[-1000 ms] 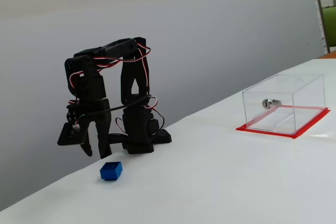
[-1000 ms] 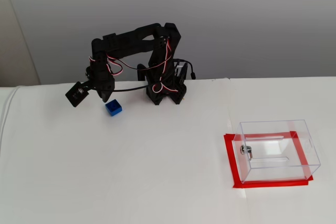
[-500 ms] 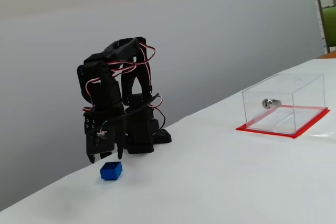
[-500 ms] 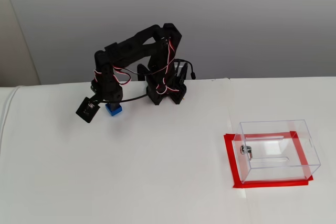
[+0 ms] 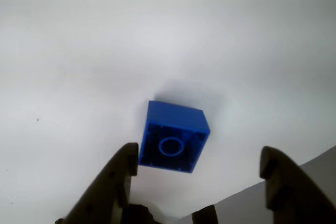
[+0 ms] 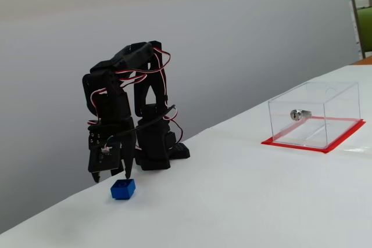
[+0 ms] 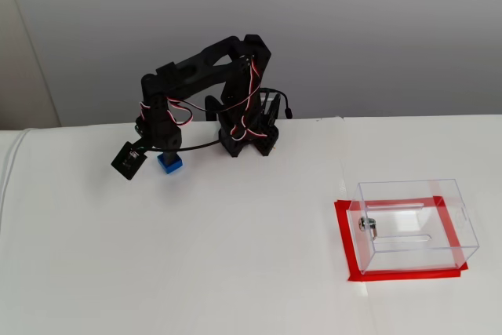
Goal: Pick the blue lego brick and place it into the transparent box
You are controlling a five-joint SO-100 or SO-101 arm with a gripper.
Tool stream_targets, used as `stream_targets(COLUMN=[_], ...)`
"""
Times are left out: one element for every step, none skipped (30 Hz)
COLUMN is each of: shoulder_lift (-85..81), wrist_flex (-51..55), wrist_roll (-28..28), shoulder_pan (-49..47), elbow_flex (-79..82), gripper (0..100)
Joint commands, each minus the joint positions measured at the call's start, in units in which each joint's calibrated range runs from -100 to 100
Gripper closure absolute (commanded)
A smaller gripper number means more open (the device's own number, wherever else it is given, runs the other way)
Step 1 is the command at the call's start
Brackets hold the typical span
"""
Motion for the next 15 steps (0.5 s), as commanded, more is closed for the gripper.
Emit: stream_targets(shoulder_lift=[-0.23, -0.23, -0.23, -0.23, -0.23, -0.23, -0.23, -0.23, -0.23, -0.23, -0.23, -0.23, -0.23, -0.23, -0.23], wrist_flex=[-2.01, -2.36, -2.62, -3.32, -4.10, -5.06, -5.76, -6.37, -6.80, -6.89, -6.97, -7.15, -7.24, -7.24, -7.24], wrist_roll=[-0.01, -0.01, -0.01, -0.01, -0.11, -0.16, -0.11, -0.06, -0.01, -0.01, -0.01, -0.01, -0.01, -0.01, -0.01], shoulder_pan=[0.85, 1.00, 1.00, 0.92, 0.78, 0.70, 0.63, 0.55, 0.55, 0.48, 0.33, 0.33, 0.33, 0.33, 0.33], elbow_flex=[0.02, 0.02, 0.11, 0.66, 1.47, 2.55, 3.28, 4.18, 4.72, 5.09, 5.27, 5.81, 6.26, 6.53, 6.71], gripper=[74, 74, 74, 74, 74, 74, 74, 74, 74, 74, 74, 74, 74, 74, 74])
